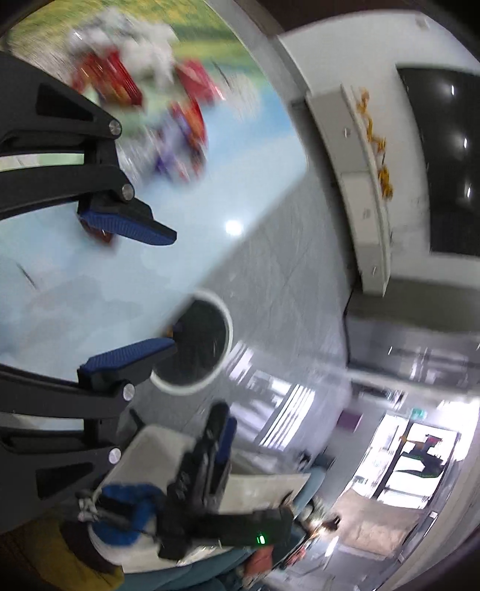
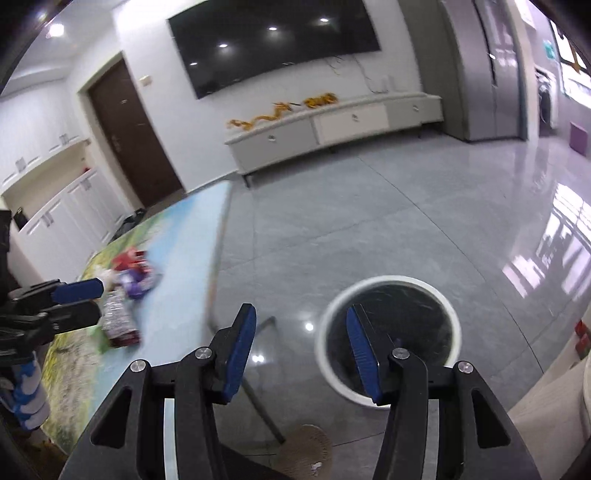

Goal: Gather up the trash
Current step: 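Grasp the green paper with the left tool while the right tool grasps a snack wrapper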

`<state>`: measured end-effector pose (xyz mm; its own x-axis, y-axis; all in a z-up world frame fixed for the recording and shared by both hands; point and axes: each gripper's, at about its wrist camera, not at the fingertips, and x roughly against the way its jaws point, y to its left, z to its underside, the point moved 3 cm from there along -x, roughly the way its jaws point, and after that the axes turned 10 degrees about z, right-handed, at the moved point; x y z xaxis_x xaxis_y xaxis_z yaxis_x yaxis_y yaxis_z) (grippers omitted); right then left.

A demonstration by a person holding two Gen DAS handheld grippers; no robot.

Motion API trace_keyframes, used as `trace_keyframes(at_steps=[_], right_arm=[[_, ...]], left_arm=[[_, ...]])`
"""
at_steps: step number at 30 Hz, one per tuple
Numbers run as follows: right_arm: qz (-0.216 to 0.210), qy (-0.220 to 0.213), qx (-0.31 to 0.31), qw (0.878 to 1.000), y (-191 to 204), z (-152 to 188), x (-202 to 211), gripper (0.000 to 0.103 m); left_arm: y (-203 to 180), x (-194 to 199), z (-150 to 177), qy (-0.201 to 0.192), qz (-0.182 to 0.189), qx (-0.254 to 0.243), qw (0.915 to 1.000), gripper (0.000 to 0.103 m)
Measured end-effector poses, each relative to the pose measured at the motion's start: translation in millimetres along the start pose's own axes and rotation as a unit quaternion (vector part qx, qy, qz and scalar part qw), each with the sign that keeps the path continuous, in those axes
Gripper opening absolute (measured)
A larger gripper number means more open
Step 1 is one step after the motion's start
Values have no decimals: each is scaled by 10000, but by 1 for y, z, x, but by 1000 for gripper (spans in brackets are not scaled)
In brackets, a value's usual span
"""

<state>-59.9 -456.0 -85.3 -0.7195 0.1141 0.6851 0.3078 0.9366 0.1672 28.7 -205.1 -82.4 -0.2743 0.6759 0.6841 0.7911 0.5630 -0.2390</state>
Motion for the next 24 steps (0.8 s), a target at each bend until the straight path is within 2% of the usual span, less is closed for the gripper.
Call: trace_keyframes(at_steps=[9,16,24], right_arm=[[-699,126,879,9936,104,1,9,52],[-1048,568,1742,9775,177,13,-23,52],[-1057,961,2294,9628,225,14,-80,52]], left_arm=[[92,74,75,-247,-522,1008,9932,51],[133,88,106,-303,-484,1599,9855,51],[140,82,113,-362,-133,1790,9831,58]])
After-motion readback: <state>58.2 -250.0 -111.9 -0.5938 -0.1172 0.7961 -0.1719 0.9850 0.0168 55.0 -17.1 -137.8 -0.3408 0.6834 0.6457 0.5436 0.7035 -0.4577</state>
